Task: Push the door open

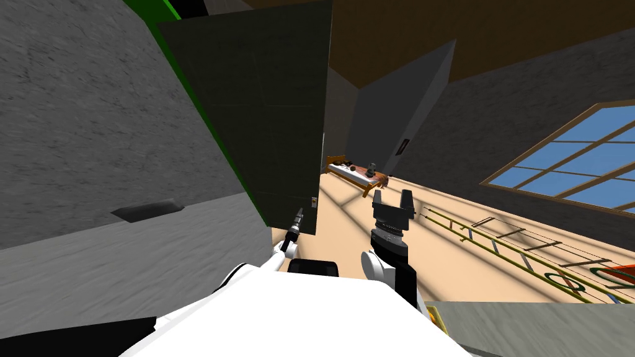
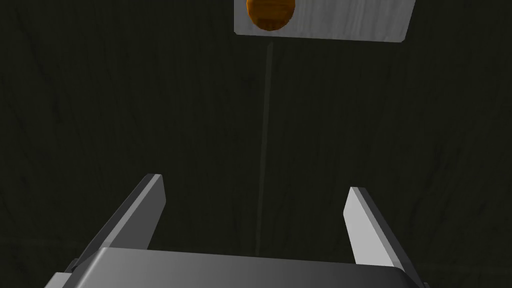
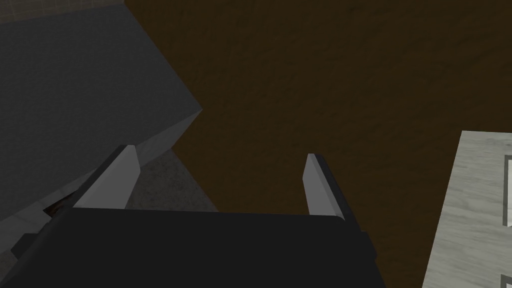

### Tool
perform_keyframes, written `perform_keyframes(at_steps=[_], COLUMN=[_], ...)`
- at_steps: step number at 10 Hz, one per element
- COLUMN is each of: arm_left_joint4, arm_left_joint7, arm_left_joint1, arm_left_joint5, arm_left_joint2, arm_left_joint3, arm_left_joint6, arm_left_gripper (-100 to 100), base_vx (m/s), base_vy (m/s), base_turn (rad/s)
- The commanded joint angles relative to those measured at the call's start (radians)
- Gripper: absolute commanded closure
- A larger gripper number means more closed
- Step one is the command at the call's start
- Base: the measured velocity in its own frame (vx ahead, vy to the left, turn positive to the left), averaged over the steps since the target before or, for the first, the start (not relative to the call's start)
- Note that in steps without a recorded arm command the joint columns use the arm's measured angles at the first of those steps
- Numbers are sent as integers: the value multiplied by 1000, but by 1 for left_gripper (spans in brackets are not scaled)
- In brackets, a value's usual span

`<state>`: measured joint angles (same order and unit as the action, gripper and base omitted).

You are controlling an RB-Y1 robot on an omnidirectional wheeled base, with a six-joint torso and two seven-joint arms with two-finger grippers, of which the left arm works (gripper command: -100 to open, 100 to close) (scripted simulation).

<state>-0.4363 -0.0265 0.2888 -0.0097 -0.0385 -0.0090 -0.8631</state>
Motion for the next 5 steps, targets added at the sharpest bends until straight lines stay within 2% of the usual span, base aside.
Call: perform_keyframes(at_steps=[1, 3, 4, 5], arm_left_joint4=[-6, -5, -6, -6], arm_left_joint7=[1, 2, 1, 1], arm_left_joint1=[-2, -1, -2, -2], arm_left_joint5=[-2, -4, -3, -3], arm_left_joint2=[-6, -11, -9, 11], arm_left_joint3=[1, 3, 2, 3], arm_left_joint6=[4, 4, 5, 5], arm_left_gripper=[-100, -100, -100, -100], base_vx=[-53, -111, -63, 82], base_vy=[-137, -194, -82, 30], base_turn=[-14, 15, 5, -3])
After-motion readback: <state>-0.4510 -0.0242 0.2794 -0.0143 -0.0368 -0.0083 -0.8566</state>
